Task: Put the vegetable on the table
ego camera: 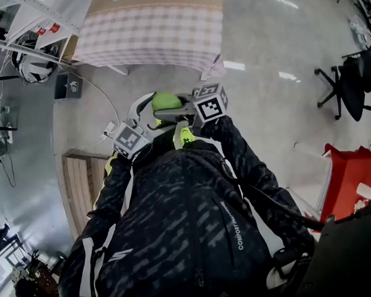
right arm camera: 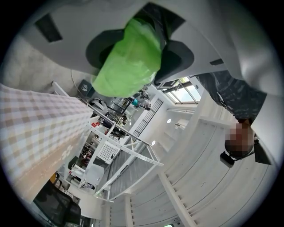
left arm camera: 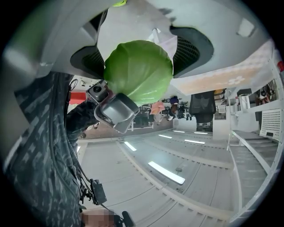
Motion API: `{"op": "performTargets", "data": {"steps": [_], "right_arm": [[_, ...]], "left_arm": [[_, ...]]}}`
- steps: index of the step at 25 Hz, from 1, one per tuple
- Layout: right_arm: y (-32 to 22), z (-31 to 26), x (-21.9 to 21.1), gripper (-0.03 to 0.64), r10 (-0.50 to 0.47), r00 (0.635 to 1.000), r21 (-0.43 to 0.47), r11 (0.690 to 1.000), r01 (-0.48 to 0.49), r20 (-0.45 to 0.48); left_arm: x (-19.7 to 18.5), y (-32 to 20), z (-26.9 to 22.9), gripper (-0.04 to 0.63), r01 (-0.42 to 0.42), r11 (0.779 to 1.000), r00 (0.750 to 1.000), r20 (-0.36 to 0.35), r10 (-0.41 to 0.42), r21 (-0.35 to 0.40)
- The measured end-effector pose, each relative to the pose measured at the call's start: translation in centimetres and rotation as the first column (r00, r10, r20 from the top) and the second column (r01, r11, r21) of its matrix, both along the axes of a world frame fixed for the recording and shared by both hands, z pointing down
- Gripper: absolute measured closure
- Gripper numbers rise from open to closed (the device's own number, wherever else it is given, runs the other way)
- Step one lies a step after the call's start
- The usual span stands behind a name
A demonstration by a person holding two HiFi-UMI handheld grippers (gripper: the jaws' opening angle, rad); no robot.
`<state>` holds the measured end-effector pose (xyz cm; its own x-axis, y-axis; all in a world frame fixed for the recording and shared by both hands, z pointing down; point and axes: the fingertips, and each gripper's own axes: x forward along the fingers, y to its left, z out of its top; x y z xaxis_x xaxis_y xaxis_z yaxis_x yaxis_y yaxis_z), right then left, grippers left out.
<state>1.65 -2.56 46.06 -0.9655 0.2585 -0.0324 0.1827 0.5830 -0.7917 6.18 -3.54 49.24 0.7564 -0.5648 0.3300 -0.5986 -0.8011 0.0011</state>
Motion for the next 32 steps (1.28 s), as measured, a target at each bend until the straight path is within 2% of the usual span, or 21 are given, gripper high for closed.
{"op": "performTargets", "data": {"steps": [5,10,13,17,26,32], "right_arm": [[-3.2,0.1,-0.6,0.426,0.035,0.999,-0.005,0.999,-0.035,0.003],[-7.9,0.4,-4.0,0.426,0.061,0.998,0.023,0.998,-0.060,-0.028],[-10.2,1.2,-4.1,0.426,0.077,0.996,0.026,0.997,-0.076,-0.044],[-13.0,2.0,-4.5,0.426,0.091,0.994,0.026,0.996,-0.089,-0.058],[-19.3,4.0,-5.4,0.426,0.135,0.987,-0.010,0.991,-0.136,-0.093],[-23.9,5.2,-7.8,0.426,0.161,0.980,-0.029,0.986,-0.165,-0.118]], "left_arm": [[-0.6,-3.0,0.0,0.117,-0.019,1.000,1.000,-0.014,0.019,-0.013],[-3.8,-7.6,0.3,0.117,-0.043,0.999,0.999,-0.023,0.043,0.001],[-3.9,-9.8,1.1,0.117,-0.061,0.998,0.998,-0.011,0.061,-0.002],[-4.2,-12.6,1.9,0.118,-0.067,0.998,0.997,-0.030,0.066,-0.009],[-5.1,-18.4,3.7,0.123,-0.109,0.993,0.993,-0.058,0.106,-0.052],[-7.5,-22.8,4.9,0.124,-0.125,0.989,0.990,-0.075,0.120,-0.072]]}}
